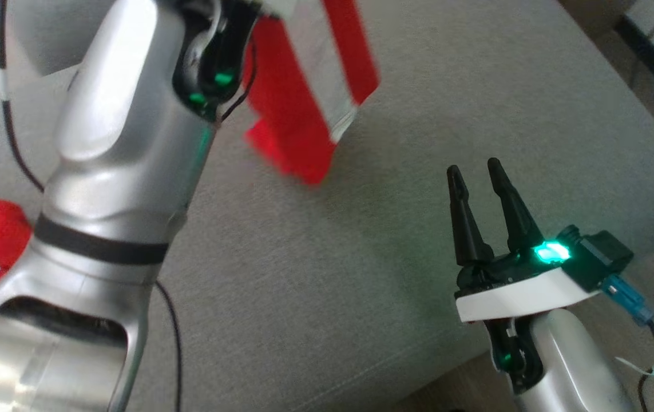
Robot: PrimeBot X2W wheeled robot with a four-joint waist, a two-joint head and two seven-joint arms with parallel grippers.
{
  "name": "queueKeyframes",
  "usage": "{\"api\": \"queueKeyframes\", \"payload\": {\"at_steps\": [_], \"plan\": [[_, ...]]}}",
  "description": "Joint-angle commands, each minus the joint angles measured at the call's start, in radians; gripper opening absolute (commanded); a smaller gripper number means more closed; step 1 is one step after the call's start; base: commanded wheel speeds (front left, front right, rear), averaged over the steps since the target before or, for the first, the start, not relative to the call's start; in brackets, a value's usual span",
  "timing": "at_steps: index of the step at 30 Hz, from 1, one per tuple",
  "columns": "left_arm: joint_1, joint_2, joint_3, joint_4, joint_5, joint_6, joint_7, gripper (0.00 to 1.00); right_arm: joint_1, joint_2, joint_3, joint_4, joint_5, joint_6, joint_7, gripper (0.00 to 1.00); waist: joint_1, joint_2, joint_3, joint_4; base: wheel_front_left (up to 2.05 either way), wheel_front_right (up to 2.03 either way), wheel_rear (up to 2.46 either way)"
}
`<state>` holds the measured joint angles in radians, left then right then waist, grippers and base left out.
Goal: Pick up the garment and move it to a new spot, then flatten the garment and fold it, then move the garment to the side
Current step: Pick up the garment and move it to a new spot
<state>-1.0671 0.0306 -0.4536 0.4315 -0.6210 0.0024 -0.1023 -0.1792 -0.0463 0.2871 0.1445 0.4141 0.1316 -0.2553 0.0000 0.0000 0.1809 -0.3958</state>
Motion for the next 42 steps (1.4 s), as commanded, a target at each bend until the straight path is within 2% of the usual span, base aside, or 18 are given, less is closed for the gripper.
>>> {"api": "queueKeyframes", "payload": {"at_steps": [1,4,7,10,15,16,17,20,23,28,34,42], "plan": [[-0.064,0.020,0.005,-0.026,-0.023,0.017,-0.026,0.00,-0.030,-0.004,0.022,-0.039,0.006,-0.001,-0.006,1.00,0.0000,0.0000,-0.001,-0.022,0.00,0.00,0.00],[-0.084,0.020,-0.034,0.003,-0.076,0.058,-0.078,0.00,-0.025,-0.004,0.016,-0.046,0.005,-0.001,-0.006,1.00,0.0000,0.0000,0.003,-0.018,0.00,0.00,0.00],[-0.067,0.020,-0.053,0.060,-0.084,0.073,-0.104,0.00,-0.025,-0.004,0.006,-0.054,0.005,-0.001,-0.006,1.00,0.0000,0.0000,0.014,-0.005,0.00,0.00,0.00],[-0.015,0.042,-0.050,0.128,-0.075,0.077,-0.125,0.00,-0.027,-0.004,0.001,-0.061,0.003,-0.001,-0.006,1.00,0.0000,0.0000,0.025,0.012,0.00,0.00,0.00],[0.139,0.078,-0.066,0.272,-0.081,0.058,-0.133,0.00,-0.029,-0.004,-0.007,-0.060,-0.007,-0.001,-0.006,1.00,0.0000,0.0000,0.044,0.051,0.00,0.00,0.00],[0.165,0.083,-0.076,0.304,-0.077,0.054,-0.133,0.37,-0.030,-0.004,-0.007,-0.059,-0.011,-0.001,-0.006,1.00,0.0000,0.0000,0.048,0.058,0.00,0.00,0.00],[0.186,0.091,-0.085,0.333,-0.068,0.052,-0.136,1.00,-0.031,-0.004,-0.006,-0.057,-0.014,-0.001,-0.006,1.00,0.0000,0.0000,0.051,0.065,0.00,0.00,0.00],[0.225,0.118,-0.084,0.391,-0.037,0.068,-0.152,1.00,-0.033,-0.004,-0.009,-0.051,-0.026,-0.001,-0.006,1.00,0.0000,0.0000,0.055,0.089,0.00,0.00,0.00],[0.250,0.130,-0.033,0.378,-0.029,0.077,-0.158,1.00,-0.031,-0.004,-0.016,-0.044,-0.041,-0.001,-0.006,1.00,0.0000,0.0000,0.050,0.118,0.00,0.00,0.00],[0.353,0.142,0.090,0.208,0.044,0.067,-0.159,1.00,-0.015,-0.004,-0.026,-0.024,-0.073,-0.001,-0.006,1.00,0.0000,0.0000,0.016,0.166,0.00,0.00,0.00],[0.570,0.135,0.218,-0.049,0.174,0.028,-0.159,1.00,0.028,-0.004,-0.057,-0.001,-0.107,-0.001,-0.006,1.00,0.0000,0.0000,-0.047,0.225,0.00,0.00,0.00],[0.864,0.090,0.291,-0.289,0.351,-0.024,-0.159,1.00,0.085,-0.004,-0.098,0.011,-0.138,-0.001,-0.006,1.00,0.0000,0.0000,-0.099,0.286,0.00,0.00,0.00]]}}
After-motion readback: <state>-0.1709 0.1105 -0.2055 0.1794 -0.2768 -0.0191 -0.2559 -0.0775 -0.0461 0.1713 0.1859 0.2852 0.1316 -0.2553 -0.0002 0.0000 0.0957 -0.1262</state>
